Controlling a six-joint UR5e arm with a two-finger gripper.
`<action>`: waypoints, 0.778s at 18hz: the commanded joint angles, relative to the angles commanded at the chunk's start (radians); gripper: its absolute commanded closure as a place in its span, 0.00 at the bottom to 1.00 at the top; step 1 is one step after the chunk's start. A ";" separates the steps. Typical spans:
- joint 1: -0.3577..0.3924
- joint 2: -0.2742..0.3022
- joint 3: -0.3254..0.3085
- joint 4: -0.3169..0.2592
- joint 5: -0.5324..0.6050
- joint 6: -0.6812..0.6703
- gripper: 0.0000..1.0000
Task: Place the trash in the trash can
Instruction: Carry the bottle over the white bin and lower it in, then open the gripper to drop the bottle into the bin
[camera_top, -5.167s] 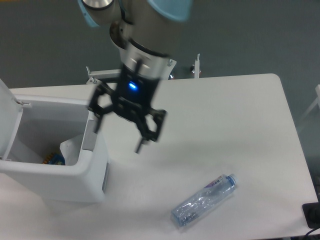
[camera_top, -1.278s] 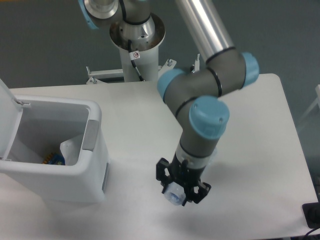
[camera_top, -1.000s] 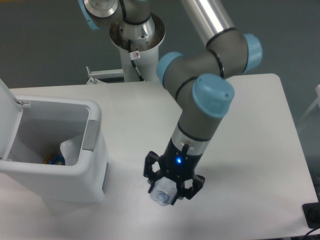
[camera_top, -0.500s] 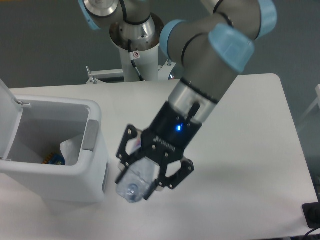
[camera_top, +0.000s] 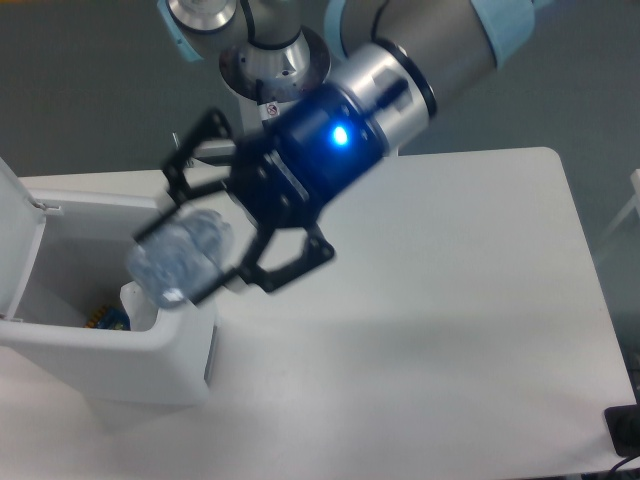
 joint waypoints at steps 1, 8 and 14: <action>-0.012 -0.003 -0.003 0.002 -0.009 0.005 0.61; -0.109 -0.043 -0.055 0.003 0.001 0.146 0.61; -0.134 -0.077 -0.092 0.070 0.004 0.169 0.59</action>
